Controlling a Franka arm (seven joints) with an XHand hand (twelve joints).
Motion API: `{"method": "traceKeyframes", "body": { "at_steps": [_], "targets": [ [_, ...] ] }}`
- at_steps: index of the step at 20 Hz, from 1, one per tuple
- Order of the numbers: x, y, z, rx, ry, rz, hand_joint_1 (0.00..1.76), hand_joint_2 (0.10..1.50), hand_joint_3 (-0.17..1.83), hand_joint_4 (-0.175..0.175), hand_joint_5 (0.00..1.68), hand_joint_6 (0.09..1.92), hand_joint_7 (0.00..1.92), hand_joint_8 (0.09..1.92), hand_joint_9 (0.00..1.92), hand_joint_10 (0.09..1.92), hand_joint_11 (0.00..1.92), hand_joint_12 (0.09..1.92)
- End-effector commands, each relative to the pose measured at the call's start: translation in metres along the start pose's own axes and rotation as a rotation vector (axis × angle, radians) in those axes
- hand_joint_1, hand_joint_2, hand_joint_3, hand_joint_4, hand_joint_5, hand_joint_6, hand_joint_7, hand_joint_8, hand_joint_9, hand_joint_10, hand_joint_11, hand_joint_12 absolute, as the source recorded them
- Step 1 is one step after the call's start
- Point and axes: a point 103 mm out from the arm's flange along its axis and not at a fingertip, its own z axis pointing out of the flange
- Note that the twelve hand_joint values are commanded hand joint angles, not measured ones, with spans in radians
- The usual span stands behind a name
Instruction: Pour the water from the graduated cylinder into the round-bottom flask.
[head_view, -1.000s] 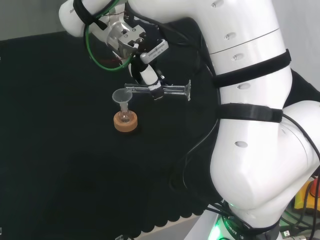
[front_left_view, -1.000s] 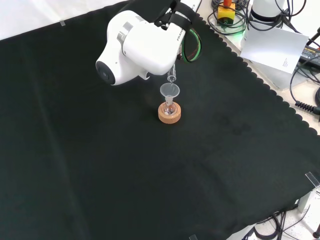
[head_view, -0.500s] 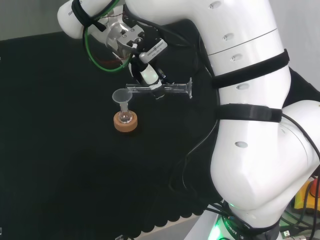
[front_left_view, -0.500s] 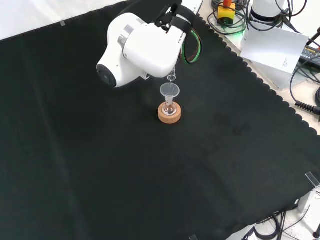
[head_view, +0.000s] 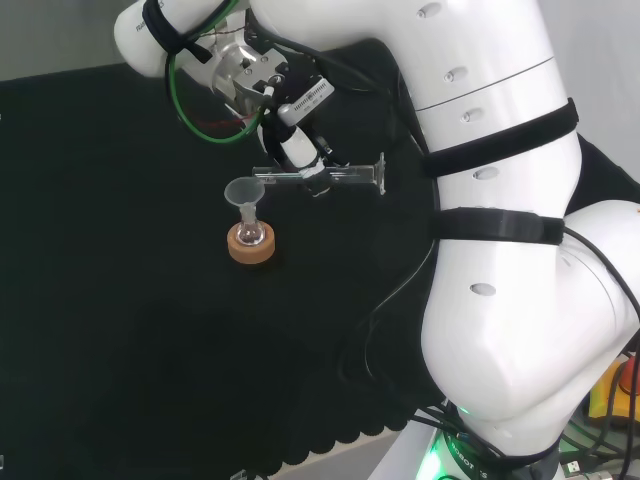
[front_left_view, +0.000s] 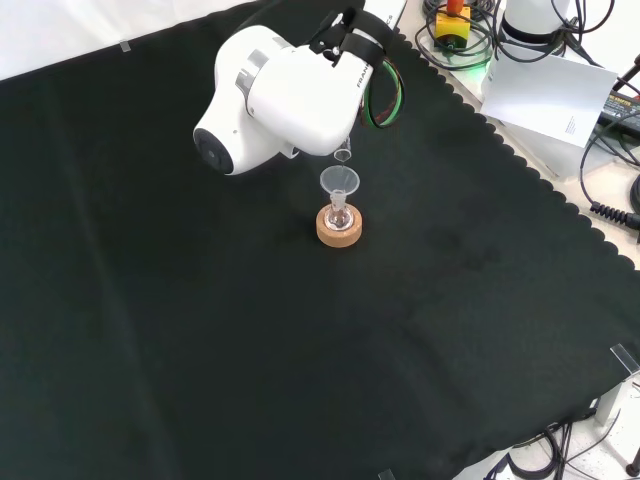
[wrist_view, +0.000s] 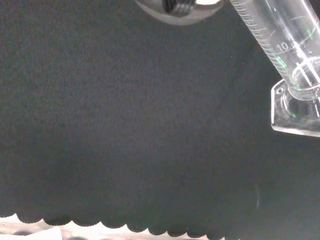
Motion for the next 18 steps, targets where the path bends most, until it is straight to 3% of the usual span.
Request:
{"method": "traceKeyframes", "body": {
  "at_steps": [1,14,18],
  "targets": [
    [-0.0009,0.0009,-0.002,0.008,-0.005,0.002,1.37,1.14,-0.01,-0.117,0.98,0.79,0.94,1.13,1.4,0.26,1.15,0.72],
    [-0.0015,0.0008,-0.0055,0.023,-0.011,0.011,1.37,1.14,-0.01,-0.117,0.98,0.79,0.94,1.12,1.4,0.26,1.15,0.71],
    [-0.0004,0.0026,-0.006,-0.002,-0.012,0.004,1.37,1.14,-0.01,-0.117,0.98,0.79,0.94,1.12,1.4,0.26,1.15,0.71]
  ]
}}
